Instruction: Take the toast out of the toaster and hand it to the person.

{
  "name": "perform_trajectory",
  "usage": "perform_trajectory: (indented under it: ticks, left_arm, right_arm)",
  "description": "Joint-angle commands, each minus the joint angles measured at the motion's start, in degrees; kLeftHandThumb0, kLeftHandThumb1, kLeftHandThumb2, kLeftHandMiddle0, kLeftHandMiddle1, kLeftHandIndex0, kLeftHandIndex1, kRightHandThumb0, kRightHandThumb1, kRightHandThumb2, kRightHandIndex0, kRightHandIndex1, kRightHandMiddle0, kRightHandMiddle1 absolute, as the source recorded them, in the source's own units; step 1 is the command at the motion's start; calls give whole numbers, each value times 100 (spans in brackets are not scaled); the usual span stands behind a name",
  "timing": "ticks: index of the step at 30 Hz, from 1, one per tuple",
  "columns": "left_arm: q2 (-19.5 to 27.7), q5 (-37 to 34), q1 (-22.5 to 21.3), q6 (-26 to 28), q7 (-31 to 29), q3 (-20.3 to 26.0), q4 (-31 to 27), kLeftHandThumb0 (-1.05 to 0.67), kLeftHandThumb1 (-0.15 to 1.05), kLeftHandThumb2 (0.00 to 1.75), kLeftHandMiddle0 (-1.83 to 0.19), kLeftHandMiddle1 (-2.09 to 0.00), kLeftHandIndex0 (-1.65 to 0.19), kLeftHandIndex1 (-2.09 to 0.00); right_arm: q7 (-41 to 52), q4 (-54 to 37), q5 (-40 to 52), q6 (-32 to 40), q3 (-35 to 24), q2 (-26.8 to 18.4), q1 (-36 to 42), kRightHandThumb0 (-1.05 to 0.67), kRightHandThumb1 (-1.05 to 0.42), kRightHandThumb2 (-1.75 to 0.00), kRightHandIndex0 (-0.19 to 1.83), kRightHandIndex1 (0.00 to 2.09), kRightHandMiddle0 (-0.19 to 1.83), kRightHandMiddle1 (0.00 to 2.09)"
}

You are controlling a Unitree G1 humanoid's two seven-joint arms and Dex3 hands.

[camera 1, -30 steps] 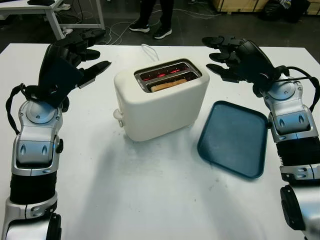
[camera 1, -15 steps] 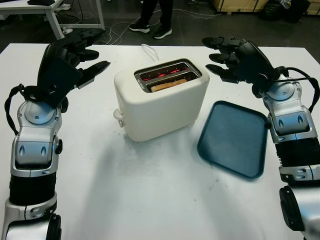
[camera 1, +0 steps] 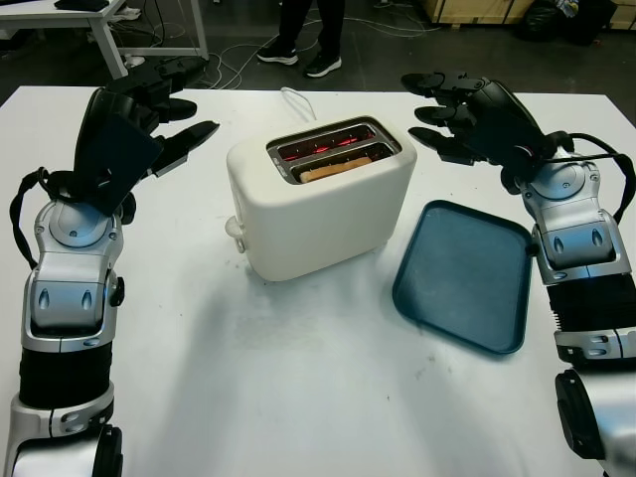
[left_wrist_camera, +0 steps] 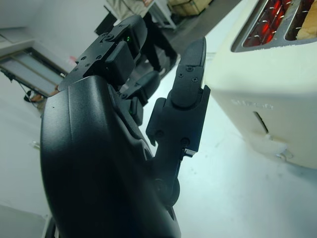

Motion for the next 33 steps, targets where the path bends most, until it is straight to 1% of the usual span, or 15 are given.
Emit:
perform_trajectory:
  ticks: [1, 7, 14, 18, 23, 33]
  left_arm:
    - [-1, -4, 36, -30, 11, 17, -41, -36, 92, 2, -25, -85, -56, -14]
    - [-7, -27, 40, -12, -1, 23, -45, -36, 92, 2, -25, -85, -56, -14]
    - [-3, -4, 25, -51, 6, 8, -19, -36, 92, 1, -26, -85, -56, -15]
    - [1, -13, 18, -53, -3, 11, -19, -37, 91, 1, -26, -86, -56, -15]
    - [19, -9, 28, -132, -21, 11, 17, -39, 91, 1, -26, -87, -57, -16]
    - [8, 19, 27, 42, -1, -17, -88, -39, 92, 1, -25, -87, -55, -16]
  right_arm:
    - [-13, -95, 15, 92, -20, 5, 36, -26, -92, -35, 53, 2, 46, 0]
    - [-23, 16, 17, -145, -13, -7, 46, -29, -92, -35, 57, 3, 48, 1]
    - [-23, -59, -15, 13, -3, -10, 42, -29, -92, -35, 54, 2, 47, 0]
    - [-16, -18, -62, -119, 33, -47, 35, -28, -92, -36, 54, 2, 47, 1]
    - [-38, -5, 1, -101, -5, 20, 26, -29, -92, -35, 55, 2, 48, 1]
    - [-14, -25, -27, -49, 20, -7, 12, -31, -92, -35, 54, 1, 48, 1]
